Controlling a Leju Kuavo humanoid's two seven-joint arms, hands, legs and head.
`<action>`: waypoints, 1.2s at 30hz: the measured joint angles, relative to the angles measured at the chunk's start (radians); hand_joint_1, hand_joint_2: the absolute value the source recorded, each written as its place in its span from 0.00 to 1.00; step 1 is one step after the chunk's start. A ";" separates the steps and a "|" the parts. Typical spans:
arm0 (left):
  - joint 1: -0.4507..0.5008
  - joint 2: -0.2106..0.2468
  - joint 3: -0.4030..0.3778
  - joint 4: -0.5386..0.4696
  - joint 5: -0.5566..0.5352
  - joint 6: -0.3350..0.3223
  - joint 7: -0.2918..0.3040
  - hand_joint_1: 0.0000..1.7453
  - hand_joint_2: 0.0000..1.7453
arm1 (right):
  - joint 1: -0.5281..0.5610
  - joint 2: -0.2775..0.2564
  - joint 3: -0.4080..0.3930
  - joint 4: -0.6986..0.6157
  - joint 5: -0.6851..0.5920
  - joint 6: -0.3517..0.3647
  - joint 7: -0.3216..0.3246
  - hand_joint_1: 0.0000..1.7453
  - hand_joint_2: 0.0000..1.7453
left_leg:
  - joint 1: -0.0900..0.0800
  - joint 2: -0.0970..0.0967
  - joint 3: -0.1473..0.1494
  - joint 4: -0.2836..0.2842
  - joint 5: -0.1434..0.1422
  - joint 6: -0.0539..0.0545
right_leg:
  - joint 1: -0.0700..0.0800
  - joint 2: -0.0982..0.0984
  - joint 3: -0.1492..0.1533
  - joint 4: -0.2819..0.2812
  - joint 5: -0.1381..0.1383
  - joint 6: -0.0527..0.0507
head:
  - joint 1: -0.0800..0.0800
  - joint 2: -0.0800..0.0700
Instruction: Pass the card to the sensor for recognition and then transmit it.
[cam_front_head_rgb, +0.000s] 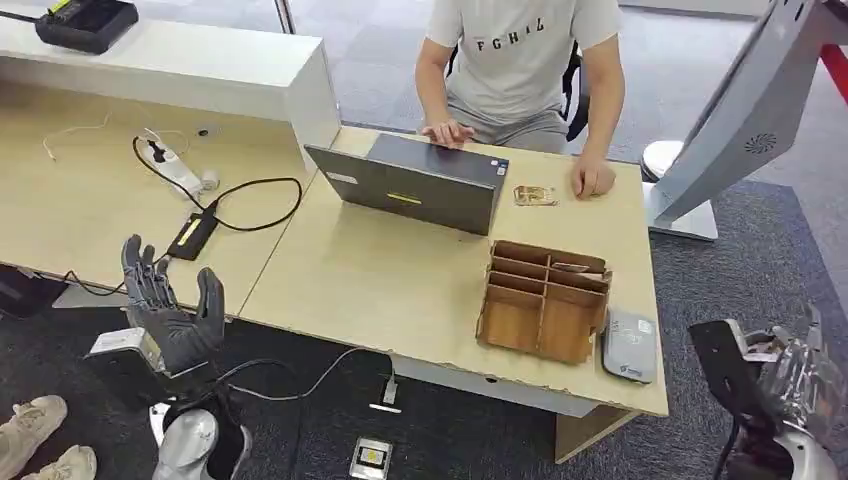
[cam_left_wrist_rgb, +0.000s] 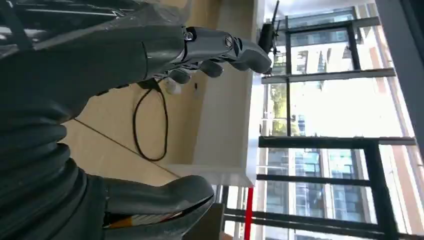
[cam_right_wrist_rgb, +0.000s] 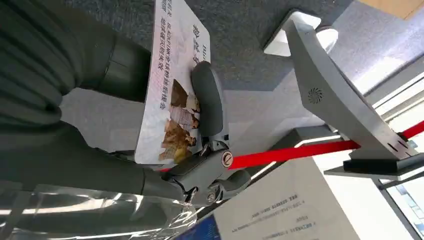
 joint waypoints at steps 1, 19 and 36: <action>0.004 -0.007 0.018 0.000 -0.012 0.000 0.016 0.00 1.00 | 0.000 0.005 0.000 0.002 0.000 0.001 -0.002 1.00 1.00 | 0.000 0.000 0.000 0.000 0.000 0.000 | 0.000 0.000 0.000 0.000 0.000 0.000 | 0.000 0.000; -0.059 0.024 0.147 -0.127 -0.306 0.001 0.174 0.00 1.00 | 0.011 0.080 0.000 0.037 -0.008 0.033 -0.052 1.00 1.00 | 0.000 0.000 0.001 0.000 0.001 0.000 | 0.000 0.000 0.000 0.000 0.000 0.000 | 0.000 0.000; -0.180 0.140 -0.037 -0.352 -0.482 -0.002 0.219 0.00 1.00 | 0.039 0.183 0.003 0.149 0.006 0.132 -0.098 1.00 1.00 | 0.001 0.000 0.000 0.000 0.001 0.000 | 0.001 0.000 -0.001 0.000 0.000 0.000 | 0.000 0.000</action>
